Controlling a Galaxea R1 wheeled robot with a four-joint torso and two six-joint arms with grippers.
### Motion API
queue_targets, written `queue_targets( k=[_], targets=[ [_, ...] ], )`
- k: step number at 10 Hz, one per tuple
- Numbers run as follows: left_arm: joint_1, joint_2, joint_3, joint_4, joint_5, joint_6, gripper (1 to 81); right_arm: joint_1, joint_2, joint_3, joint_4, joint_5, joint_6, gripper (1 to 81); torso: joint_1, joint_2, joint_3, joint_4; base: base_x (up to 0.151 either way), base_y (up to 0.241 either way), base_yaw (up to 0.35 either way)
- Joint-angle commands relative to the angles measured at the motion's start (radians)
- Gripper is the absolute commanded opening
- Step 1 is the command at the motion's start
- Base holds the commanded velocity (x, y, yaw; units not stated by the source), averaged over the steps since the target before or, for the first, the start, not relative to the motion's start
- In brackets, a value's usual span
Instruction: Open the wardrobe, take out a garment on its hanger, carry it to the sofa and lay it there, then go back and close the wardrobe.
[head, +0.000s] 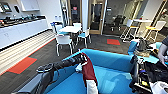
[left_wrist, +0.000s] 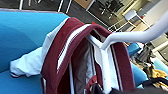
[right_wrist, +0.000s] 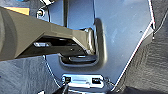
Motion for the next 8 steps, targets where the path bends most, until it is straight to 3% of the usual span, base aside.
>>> queue_targets(
  k=[1, 3, 4, 5, 6, 8],
  targets=[
    [-0.160, -0.073, 0.013, 0.047, -0.007, 0.005, 1.0, 0.009, -0.007, 0.005, -0.014, -0.056, -0.004, 81.1, 0.000, 0.000, 0.000, 0.091, 0.000, 0.000, 0.000],
    [-0.119, -0.116, 0.032, 0.077, -0.009, 0.005, 1.0, 0.009, -0.007, 0.005, -0.015, -0.056, -0.004, 81.1, 0.000, 0.000, 0.000, 0.160, 0.000, 0.000, 0.000],
    [-0.091, -0.134, 0.060, 0.098, -0.009, 0.005, 1.0, 0.012, -0.007, 0.005, -0.014, -0.056, -0.004, 81.1, 0.000, 0.000, 0.000, 0.099, 0.000, 0.000, 0.000],
    [-0.063, -0.148, 0.091, 0.131, -0.009, 0.005, 1.0, 0.012, -0.007, 0.005, -0.014, -0.056, -0.004, 81.1, 0.000, 0.000, 0.000, 0.129, 0.000, 0.000, 0.000],
    [-0.031, -0.163, 0.123, 0.173, -0.007, 0.005, 1.0, 0.015, -0.007, 0.005, -0.014, -0.058, -0.004, 81.1, 0.000, 0.000, 0.000, 0.147, 0.000, 0.000, 0.000],
    [0.023, -0.180, 0.128, 0.213, -0.009, 0.005, 1.0, 0.017, -0.003, 0.005, -0.014, -0.058, -0.004, 81.1, 0.000, 0.000, 0.000, 0.151, 0.000, 0.000, 0.000]
  ],
)
